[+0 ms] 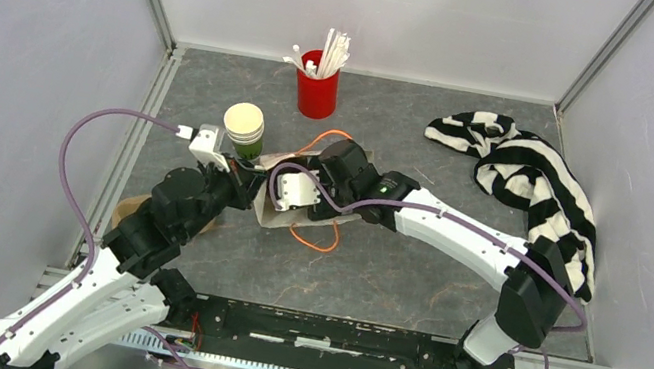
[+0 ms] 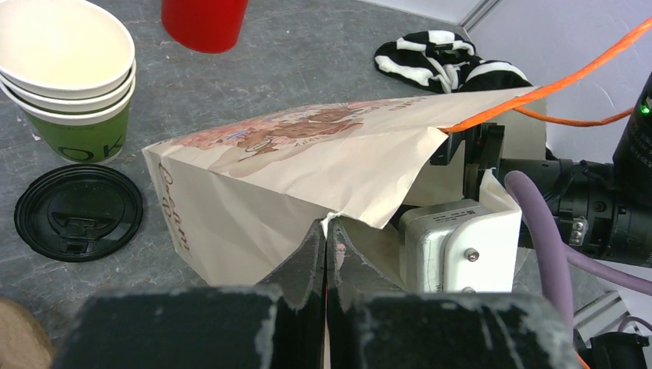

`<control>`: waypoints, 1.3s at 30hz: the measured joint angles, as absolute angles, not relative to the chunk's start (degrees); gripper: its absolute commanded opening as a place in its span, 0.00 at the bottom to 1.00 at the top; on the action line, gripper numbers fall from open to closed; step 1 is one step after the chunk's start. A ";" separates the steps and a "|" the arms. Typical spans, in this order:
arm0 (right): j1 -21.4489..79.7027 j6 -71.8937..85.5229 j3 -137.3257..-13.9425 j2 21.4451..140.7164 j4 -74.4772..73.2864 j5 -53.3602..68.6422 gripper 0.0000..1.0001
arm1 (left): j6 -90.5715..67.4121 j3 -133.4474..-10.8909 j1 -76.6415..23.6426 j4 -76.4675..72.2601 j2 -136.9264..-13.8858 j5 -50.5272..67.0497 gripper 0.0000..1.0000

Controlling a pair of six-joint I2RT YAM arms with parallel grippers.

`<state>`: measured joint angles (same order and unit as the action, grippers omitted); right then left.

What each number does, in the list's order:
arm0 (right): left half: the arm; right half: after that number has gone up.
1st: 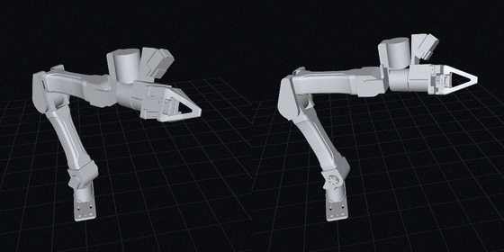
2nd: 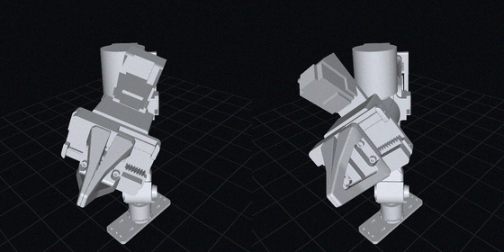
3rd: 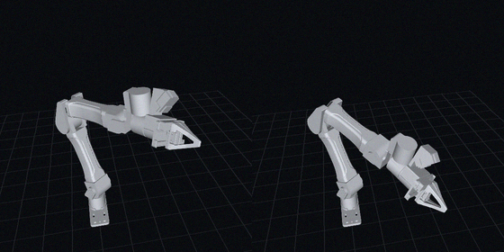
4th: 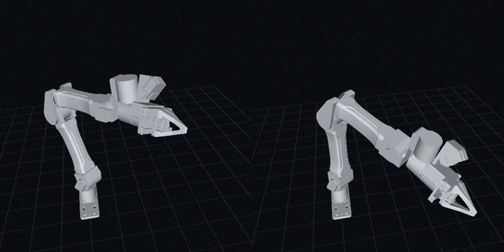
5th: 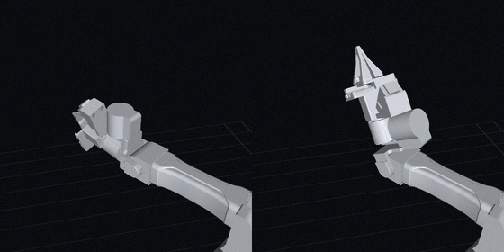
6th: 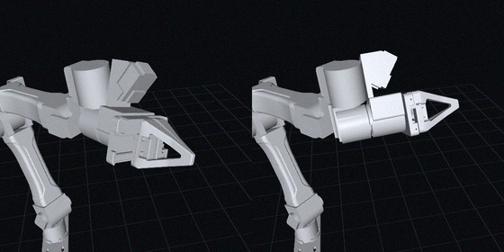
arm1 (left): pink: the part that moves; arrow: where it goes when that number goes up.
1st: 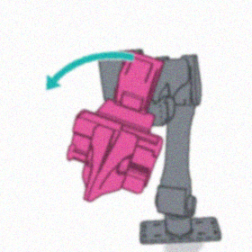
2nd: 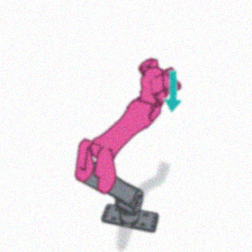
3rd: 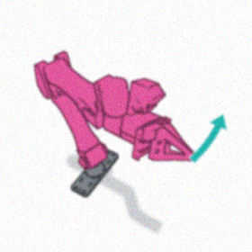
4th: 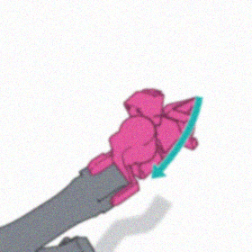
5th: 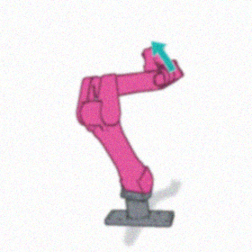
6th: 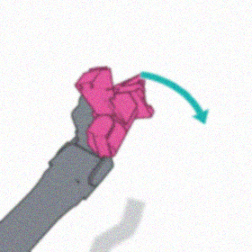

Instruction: Pack the takeout coffee

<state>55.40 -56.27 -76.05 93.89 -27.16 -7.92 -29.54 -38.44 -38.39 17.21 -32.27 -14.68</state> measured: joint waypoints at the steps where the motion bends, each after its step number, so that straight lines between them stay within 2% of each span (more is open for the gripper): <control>1: 55.37 -55.79 -76.05 93.76 -27.57 -8.01 0.00 | -29.56 -38.54 -38.39 17.26 -32.47 -14.72 0.02; 15: 55.24 -53.65 -75.77 93.97 -27.44 -8.23 0.00 | -29.58 -39.55 -38.39 18.00 -33.65 -14.92 0.02; 29: 55.07 -48.10 -76.58 95.33 -28.21 -7.73 0.00 | -30.79 -46.26 -38.39 22.33 -38.89 -14.13 0.02; 39: 55.07 -43.31 -76.58 92.64 -31.59 -6.15 0.00 | -35.83 -51.07 -38.39 26.02 -41.54 -9.47 0.02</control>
